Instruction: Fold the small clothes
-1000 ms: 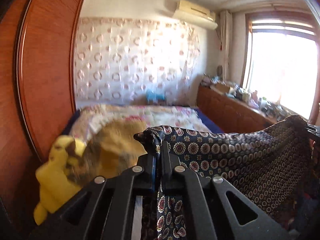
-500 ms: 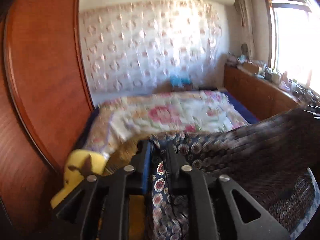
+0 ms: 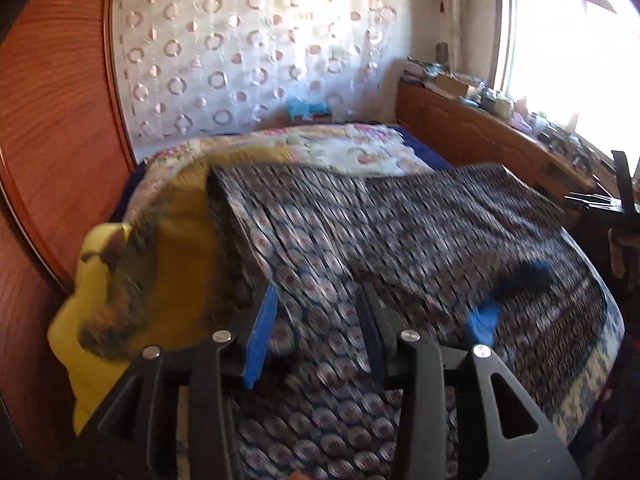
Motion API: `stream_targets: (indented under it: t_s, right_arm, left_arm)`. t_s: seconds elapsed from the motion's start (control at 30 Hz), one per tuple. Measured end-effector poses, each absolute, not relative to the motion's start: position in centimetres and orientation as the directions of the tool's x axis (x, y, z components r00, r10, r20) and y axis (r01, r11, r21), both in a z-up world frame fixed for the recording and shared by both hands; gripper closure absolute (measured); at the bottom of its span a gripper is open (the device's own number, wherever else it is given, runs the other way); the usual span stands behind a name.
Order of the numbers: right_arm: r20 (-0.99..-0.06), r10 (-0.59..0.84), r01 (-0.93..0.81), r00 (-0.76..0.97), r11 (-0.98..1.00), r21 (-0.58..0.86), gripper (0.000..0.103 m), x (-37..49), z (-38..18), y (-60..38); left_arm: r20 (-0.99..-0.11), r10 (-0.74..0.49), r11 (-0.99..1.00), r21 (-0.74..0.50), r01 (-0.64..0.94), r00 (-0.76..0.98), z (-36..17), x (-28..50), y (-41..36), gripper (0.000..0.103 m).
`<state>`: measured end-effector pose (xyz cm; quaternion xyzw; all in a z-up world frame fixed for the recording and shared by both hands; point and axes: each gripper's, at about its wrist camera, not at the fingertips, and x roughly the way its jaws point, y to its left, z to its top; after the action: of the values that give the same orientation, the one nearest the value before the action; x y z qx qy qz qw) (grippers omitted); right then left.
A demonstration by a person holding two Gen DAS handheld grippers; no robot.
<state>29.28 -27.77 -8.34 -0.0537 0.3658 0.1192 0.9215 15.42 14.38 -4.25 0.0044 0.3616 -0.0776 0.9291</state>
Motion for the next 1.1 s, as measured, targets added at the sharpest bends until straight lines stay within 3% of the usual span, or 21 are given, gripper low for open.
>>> stream_targets:
  t_s: [0.5, 1.1]
  right_arm:
    - [-0.764, 0.27, -0.265, 0.587, 0.955, 0.133, 0.042, 28.0, -13.4, -28.1]
    - [-0.771, 0.142, -0.251, 0.621, 0.968, -0.023, 0.04, 28.7, -15.0, -25.9]
  left_arm:
    - [-0.777, -0.116, 0.985, -0.01, 0.171, 0.618, -10.7, 14.7, 11.1, 0.062]
    - [-0.77, -0.111, 0.988, -0.017, 0.154, 0.628, -11.5, 14.7, 11.6, 0.055]
